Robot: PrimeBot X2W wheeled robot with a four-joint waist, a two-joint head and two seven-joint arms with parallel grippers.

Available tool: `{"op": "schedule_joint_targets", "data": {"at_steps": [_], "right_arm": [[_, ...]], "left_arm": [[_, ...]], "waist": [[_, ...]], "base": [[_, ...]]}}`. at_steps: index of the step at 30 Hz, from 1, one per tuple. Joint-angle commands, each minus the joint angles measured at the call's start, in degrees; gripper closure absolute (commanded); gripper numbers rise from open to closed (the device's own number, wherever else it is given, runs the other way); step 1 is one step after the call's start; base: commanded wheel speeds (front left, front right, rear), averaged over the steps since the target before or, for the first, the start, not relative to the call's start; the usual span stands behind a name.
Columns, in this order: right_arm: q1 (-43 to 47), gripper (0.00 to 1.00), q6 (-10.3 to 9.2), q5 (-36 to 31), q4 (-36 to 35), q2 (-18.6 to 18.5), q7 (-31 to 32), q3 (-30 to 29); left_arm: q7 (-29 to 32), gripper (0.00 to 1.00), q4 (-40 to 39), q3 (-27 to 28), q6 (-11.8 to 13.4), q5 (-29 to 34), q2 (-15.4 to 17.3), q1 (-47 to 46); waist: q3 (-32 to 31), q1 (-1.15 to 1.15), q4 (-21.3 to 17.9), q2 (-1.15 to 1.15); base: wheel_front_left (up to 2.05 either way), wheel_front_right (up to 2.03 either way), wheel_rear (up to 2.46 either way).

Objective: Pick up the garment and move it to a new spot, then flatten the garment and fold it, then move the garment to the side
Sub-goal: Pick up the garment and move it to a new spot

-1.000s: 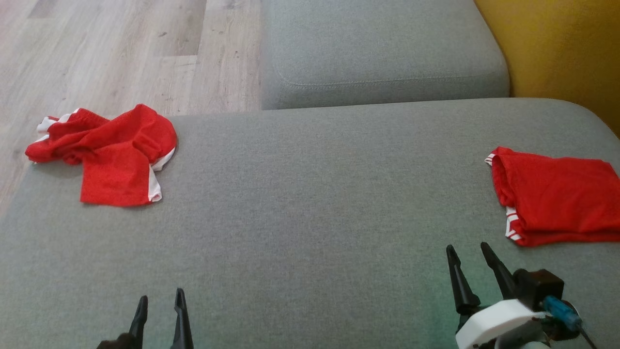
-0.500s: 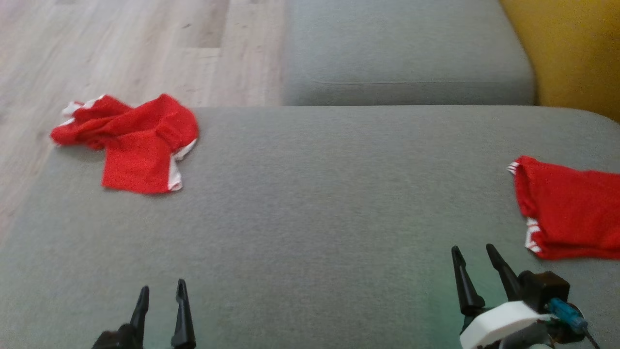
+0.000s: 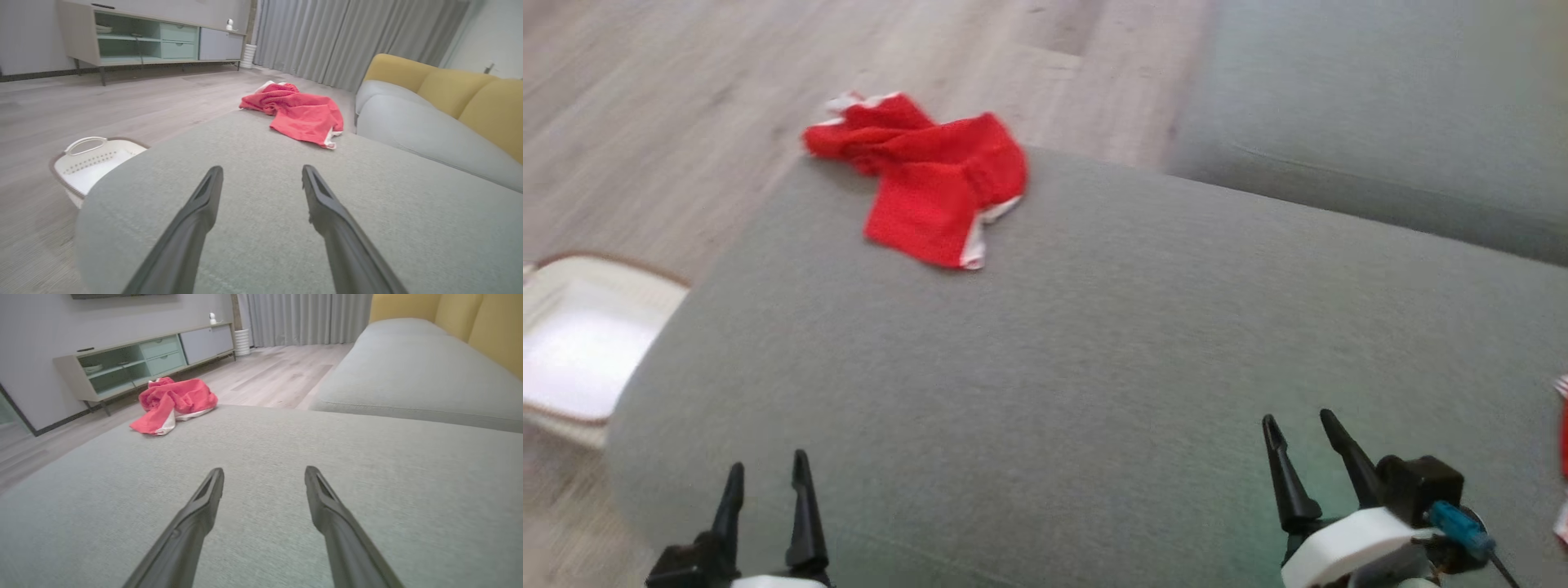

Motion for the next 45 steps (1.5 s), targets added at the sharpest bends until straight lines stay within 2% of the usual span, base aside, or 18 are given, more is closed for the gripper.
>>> {"op": "schedule_joint_targets", "data": {"at_steps": [1, 5, 10, 16, 18, 23, 27, 29, 30, 34, 37, 45], "right_arm": [[-2.69, 0.0, 0.19, 0.24, -1.75, -0.32, -0.41, 1.43], [-3.28, 0.0, 0.19, 0.41, -1.51, -0.32, -0.52, 2.08], [-3.99, 0.0, 0.19, 0.28, -1.51, -0.32, -0.31, 2.5], [-3.88, 0.0, 0.19, -0.25, -3.05, -0.32, -0.74, 0.9], [-3.99, 0.0, 0.19, -0.75, -4.23, -0.32, -0.39, 0.37], [-5.8, 0.0, 0.19, -3.8, -8.64, -0.32, 2.01, -1.13], [-8.12, 0.0, 0.19, -6.09, -12.55, -0.32, 4.13, -1.93], [-9.41, 0.0, 0.19, -6.96, -14.22, -0.32, 5.09, -2.02], [-10.82, 0.0, 0.19, -7.78, -15.3, -0.32, 5.78, -2.1], [-13.47, 0.0, 0.19, -9.19, -17.28, -0.32, 6.9, -1.69], [-14.5, 0.0, 0.19, -9.8, -18.56, -0.32, 7.57, -1.55], [-15.85, 0.0, 0.19, -12.89, -24.2, -0.32, 10.38, -3.24]], "left_arm": [[-0.57, 0.0, -1.85, 2.76, 0.21, 0.14, 1.15, -2.07], [-0.6, 0.0, -2.67, 3.5, 0.73, -0.07, 1.4, -1.5], [-0.66, 0.0, -4.11, 4.64, 0.9, -0.34, 1.83, -0.62], [-0.51, 0.0, -6.99, 6.27, 0.72, -0.49, 3.92, -1.12], [0.15, 0.0, -9.64, 7.29, 1.0, -0.23, 5.49, -2.3], [3.83, 0.0, -16.11, 11.15, 1.22, 0.66, 11.74, -9.39], [7.71, 0.0, -17.12, 12.9, -2.05, -0.28, 16.68, -19.34], [9.76, 0.0, -16.09, 13.09, -3.67, -0.36, 18.81, -25.36], [11.87, 0.0, -14.17, 12.81, -5.05, -0.64, 20.04, -31.41], [16.28, 0.0, -8.52, 11.72, -7.12, -1.32, 21.28, -42.11], [18.34, 0.0, -4.35, 11.1, -8.24, -1.92, 21.46, -46.74], [23.82, 0.0, 14.86, 7.46, -10.94, -2.47, 19.6, -58.26]], "waist": [[0.23, 0.0, 3.8, 0.0], [0.54, 0.0, 5.97, 0.0], [1.07, 0.0, 6.45, 0.0], [2.12, 0.0, 6.08, 0.0], [3.07, 0.0, 5.23, 0.0], [8.49, 0.0, 1.95, 0.0], [13.46, 0.0, -1.24, 0.0], [15.72, 0.0, -3.09, 0.0], [17.57, 0.0, -5.03, 0.0], [21.18, 0.0, -9.58, 0.0], [23.05, 0.0, -11.78, 0.0], [30.79, 0.0, -17.8, 0.0]], "base": [[0.0, 0.0, 0.0], [0.0, 0.0, 0.0], [0.0, 0.0, 0.0], [0.0, 0.0, 0.0], [0.0, 0.0, 0.0], [0.0, 0.0, 0.0], [0.0, 0.0, 0.0], [0.0, 0.0, 0.0], [0.0, 0.0, 0.0], [0.0, 0.0, 0.0], [0.0, 0.0, 0.0], [0.0, 0.0, 0.0]]}}
